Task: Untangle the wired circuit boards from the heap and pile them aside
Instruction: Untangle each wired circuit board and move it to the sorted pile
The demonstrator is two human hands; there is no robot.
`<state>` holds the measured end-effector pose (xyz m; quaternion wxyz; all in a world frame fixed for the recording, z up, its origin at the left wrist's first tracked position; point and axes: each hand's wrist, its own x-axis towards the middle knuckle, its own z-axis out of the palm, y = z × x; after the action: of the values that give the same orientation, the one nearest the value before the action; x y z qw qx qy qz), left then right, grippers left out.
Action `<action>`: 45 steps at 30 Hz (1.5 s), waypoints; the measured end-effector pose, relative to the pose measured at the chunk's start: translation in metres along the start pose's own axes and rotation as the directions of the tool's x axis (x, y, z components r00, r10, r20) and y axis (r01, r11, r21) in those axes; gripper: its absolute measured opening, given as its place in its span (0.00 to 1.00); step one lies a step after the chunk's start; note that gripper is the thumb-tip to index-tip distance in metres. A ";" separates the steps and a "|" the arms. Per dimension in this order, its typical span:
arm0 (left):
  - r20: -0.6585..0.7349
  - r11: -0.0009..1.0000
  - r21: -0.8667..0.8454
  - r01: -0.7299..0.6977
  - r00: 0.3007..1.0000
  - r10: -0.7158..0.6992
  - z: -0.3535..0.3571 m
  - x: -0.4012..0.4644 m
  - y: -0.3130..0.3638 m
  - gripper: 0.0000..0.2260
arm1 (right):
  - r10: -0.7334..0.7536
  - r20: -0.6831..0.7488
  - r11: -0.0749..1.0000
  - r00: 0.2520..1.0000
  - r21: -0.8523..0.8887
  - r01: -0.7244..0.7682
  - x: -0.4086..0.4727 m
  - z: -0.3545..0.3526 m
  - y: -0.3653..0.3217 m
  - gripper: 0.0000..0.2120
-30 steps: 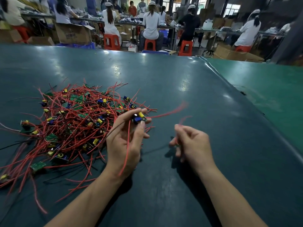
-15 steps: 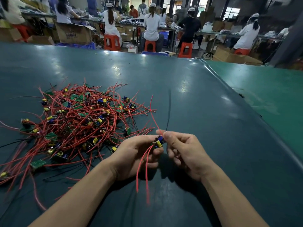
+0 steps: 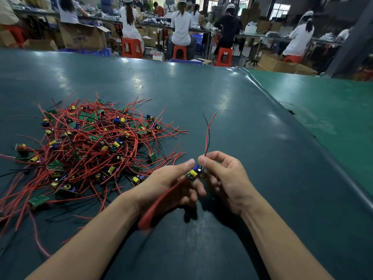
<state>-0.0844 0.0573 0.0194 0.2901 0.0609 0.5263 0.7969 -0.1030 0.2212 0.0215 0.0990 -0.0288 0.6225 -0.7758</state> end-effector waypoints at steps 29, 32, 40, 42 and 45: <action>-0.044 0.988 0.130 -0.080 0.995 0.086 0.006 -0.008 0.003 0.11 | -0.112 -0.506 0.962 0.855 0.159 0.220 0.014 -0.024 -0.008 0.08; -0.037 0.990 0.124 -0.073 0.996 0.079 0.007 -0.009 0.004 0.09 | -0.089 -0.428 0.953 0.899 0.226 0.202 0.014 -0.024 -0.008 0.13; -0.049 0.991 0.081 -0.108 0.992 0.112 0.006 -0.009 0.003 0.07 | 0.026 -0.311 0.946 0.950 0.314 0.077 0.012 -0.023 -0.011 0.24; -0.120 0.985 0.027 -0.168 0.978 0.170 0.007 -0.006 0.001 0.08 | 0.026 -0.180 0.995 0.983 0.103 -0.008 0.009 -0.022 -0.010 0.33; -0.162 0.978 0.051 -0.203 0.965 0.208 0.010 -0.003 -0.001 0.11 | 0.021 0.051 0.994 0.998 -0.106 -0.016 0.003 -0.013 -0.004 0.22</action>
<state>-0.0773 0.0633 0.0235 0.1598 0.0533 0.5532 0.8158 -0.1082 0.2344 0.0225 0.1206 -0.0482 0.6599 -0.7400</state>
